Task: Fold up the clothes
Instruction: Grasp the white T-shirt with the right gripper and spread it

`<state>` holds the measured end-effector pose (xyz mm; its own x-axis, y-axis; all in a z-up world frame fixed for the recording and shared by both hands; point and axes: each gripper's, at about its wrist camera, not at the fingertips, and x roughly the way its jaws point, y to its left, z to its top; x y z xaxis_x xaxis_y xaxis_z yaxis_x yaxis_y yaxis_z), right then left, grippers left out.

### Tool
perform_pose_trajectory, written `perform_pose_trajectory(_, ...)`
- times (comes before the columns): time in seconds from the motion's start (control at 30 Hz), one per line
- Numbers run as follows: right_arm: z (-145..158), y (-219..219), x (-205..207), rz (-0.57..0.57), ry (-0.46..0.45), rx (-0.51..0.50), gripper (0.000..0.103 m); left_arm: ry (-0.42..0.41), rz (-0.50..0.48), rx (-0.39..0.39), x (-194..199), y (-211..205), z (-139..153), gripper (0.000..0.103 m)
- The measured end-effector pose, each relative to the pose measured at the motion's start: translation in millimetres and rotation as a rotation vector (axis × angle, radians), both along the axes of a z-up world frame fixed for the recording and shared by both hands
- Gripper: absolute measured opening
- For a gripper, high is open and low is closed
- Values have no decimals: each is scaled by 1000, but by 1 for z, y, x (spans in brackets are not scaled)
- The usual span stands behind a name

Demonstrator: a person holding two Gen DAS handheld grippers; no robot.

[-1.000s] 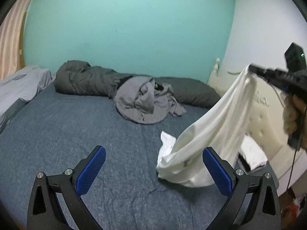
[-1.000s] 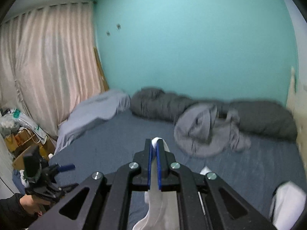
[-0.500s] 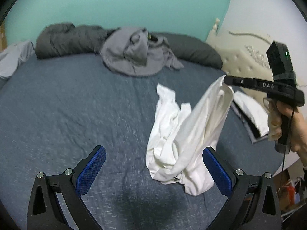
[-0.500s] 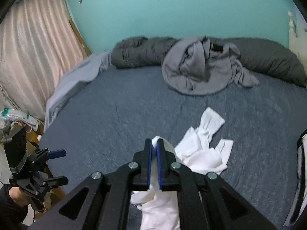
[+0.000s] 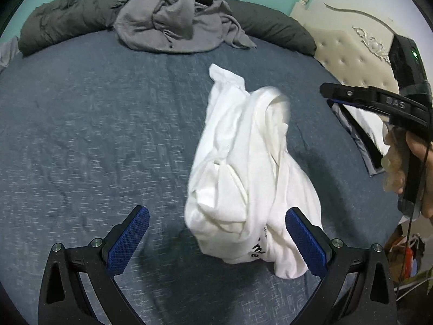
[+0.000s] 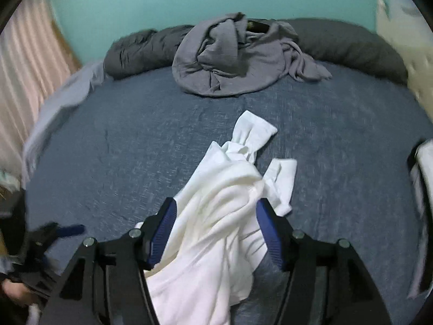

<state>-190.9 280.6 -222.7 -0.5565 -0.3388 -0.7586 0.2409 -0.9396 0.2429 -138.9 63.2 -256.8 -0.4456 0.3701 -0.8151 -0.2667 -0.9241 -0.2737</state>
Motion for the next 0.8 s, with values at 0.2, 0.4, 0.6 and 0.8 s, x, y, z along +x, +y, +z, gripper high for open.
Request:
perform_pose_trajectory(0.2, -39, 0, 26, 43, -137, -107, 62, -11, -36, -21, -8, 11, -8, 97)
perform_pose_trajectory(0.4, -74, -35, 56, 129, -233, -121, 51, -16, -51, -44, -5, 12, -11, 95)
perform_pose_trajectory(0.6, -92, -63, 65, 189, -265, -29, 3, -12, -38, -45, -2, 4, -4, 95)
perform_pose_trajectory(0.8, -85, -45, 72, 157, -223, -36, 0, 3, -38, -36, -4, 4, 3, 95)
